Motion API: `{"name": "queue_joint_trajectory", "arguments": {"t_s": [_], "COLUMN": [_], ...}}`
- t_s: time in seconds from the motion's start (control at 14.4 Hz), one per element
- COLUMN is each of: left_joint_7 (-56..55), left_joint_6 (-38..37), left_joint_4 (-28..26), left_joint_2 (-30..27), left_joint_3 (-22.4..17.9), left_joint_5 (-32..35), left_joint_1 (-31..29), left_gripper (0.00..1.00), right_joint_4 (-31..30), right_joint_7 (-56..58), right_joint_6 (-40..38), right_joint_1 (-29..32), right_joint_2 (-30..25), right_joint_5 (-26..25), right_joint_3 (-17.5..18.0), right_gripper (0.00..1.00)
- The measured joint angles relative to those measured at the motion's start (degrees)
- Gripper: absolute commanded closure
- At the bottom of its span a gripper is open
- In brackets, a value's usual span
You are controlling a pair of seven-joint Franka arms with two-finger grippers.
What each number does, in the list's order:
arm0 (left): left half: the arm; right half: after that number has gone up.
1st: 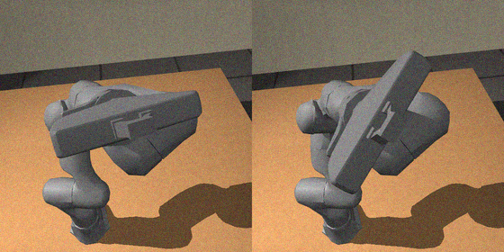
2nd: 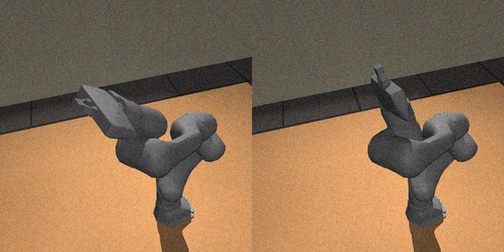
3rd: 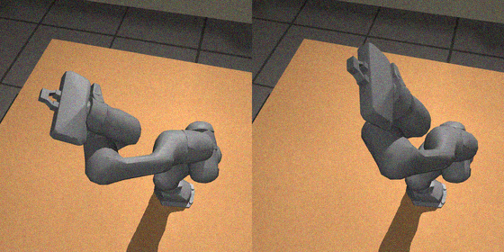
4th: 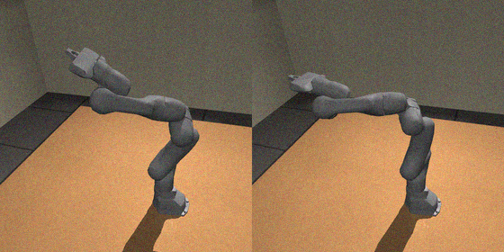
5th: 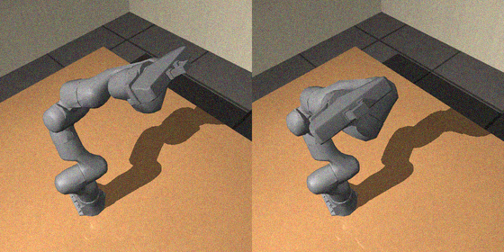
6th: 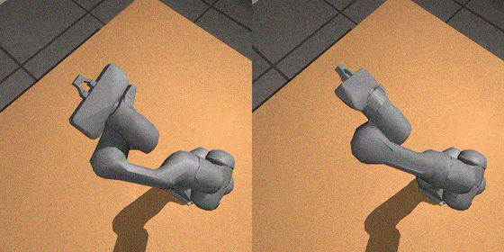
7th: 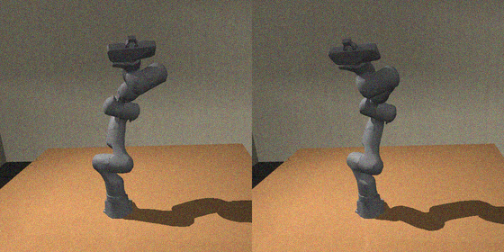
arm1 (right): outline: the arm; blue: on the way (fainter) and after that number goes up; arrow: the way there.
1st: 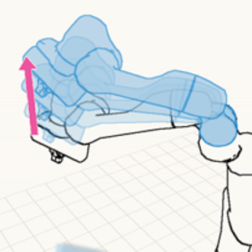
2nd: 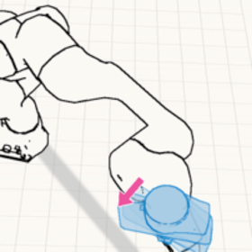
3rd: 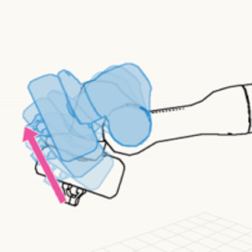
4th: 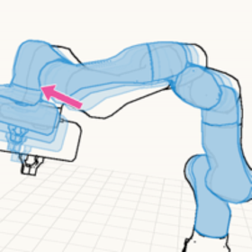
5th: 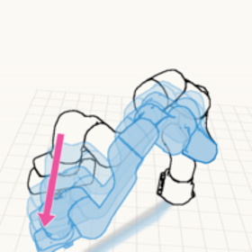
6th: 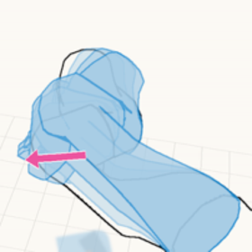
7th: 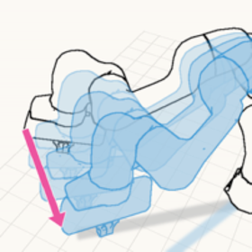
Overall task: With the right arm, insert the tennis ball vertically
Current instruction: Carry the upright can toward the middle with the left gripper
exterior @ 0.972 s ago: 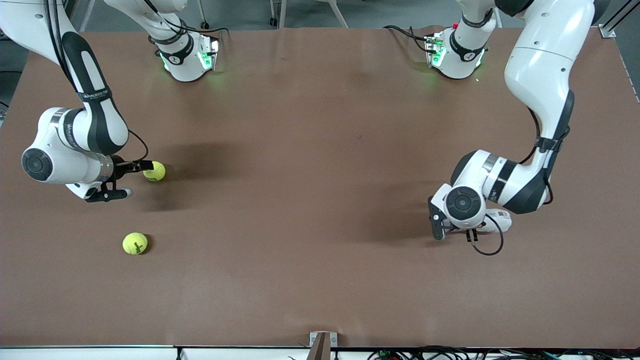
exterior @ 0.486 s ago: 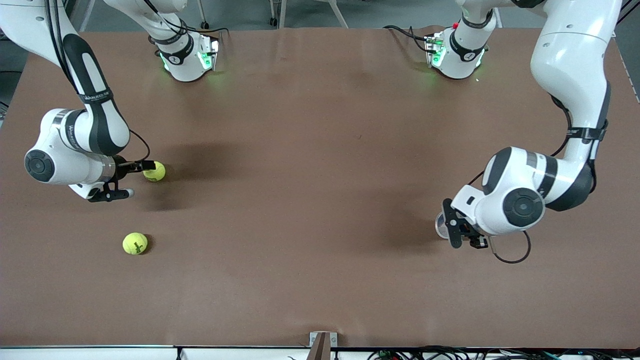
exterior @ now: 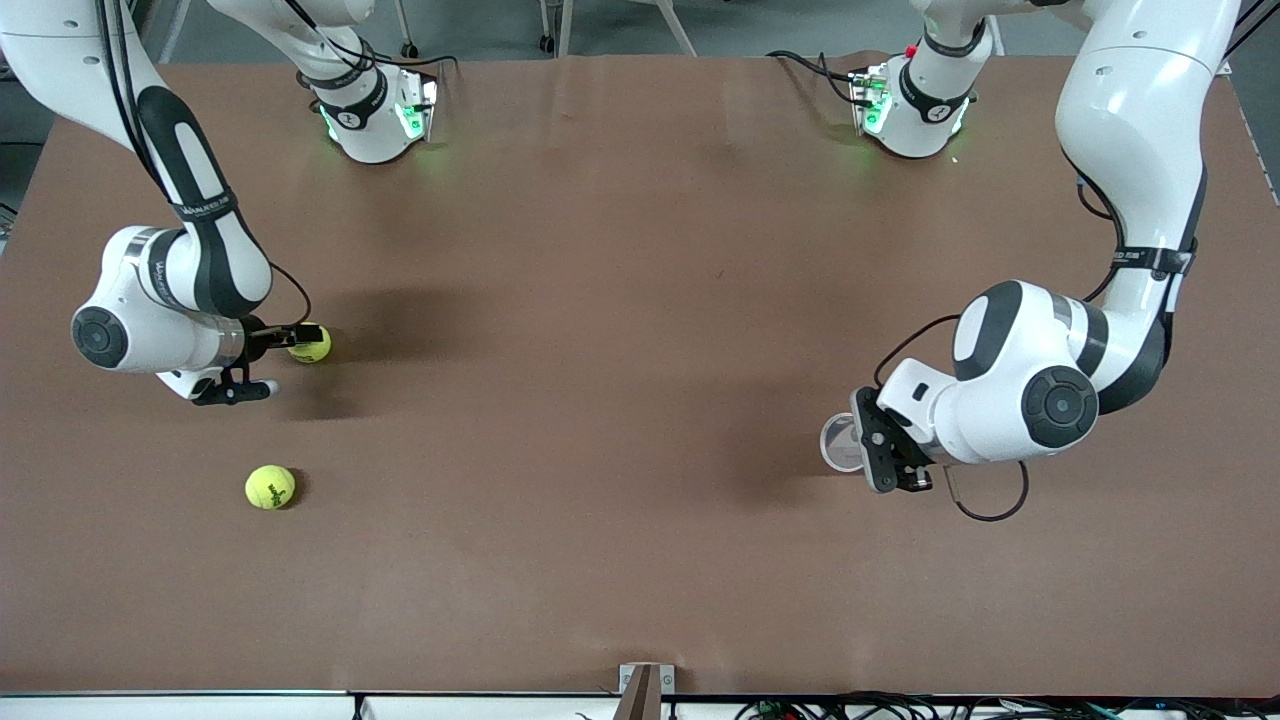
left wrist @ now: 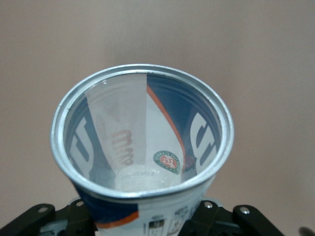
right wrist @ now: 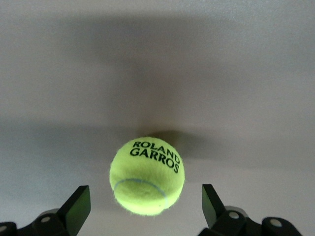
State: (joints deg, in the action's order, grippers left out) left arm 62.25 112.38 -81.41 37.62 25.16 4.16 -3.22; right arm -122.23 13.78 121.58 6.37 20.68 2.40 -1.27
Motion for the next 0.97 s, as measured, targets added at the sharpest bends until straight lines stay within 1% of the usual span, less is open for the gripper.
{"name": "queue_joint_trajectory", "arguments": {"t_s": [0.21, 0.56, 0.69, 0.97], "left_joint_7": [-0.35, -0.28, -0.11, -0.14], "left_joint_6": [2.88, 10.29, 15.02, 23.78], "left_joint_4": [0.27, 0.24, 0.23, 0.03], "left_joint_2": [0.00, 1.34, 2.49, 3.33], "left_joint_3": [2.49, 6.44, 7.66, 7.86], "left_joint_5": [-4.85, -13.97, -15.49, -15.81], "left_joint_1": [0.26, 0.93, 2.09, 7.21], "left_gripper": [0.40, 0.40, 0.40, 0.39], "right_joint_4": [0.00, -0.05, -0.11, -0.18], "right_joint_7": [-0.01, -0.02, -0.02, -0.02], "right_joint_6": [1.24, 1.35, 1.35, 1.29], "right_joint_1": [0.11, 0.18, 0.21, 0.21], "right_joint_2": [0.84, 1.10, 1.32, 1.80], "right_joint_5": [0.11, 0.22, 0.25, 0.39], "right_joint_3": [-0.06, -0.09, -0.10, -0.11], "right_gripper": [0.00, 0.01, 0.01, 0.00]}}
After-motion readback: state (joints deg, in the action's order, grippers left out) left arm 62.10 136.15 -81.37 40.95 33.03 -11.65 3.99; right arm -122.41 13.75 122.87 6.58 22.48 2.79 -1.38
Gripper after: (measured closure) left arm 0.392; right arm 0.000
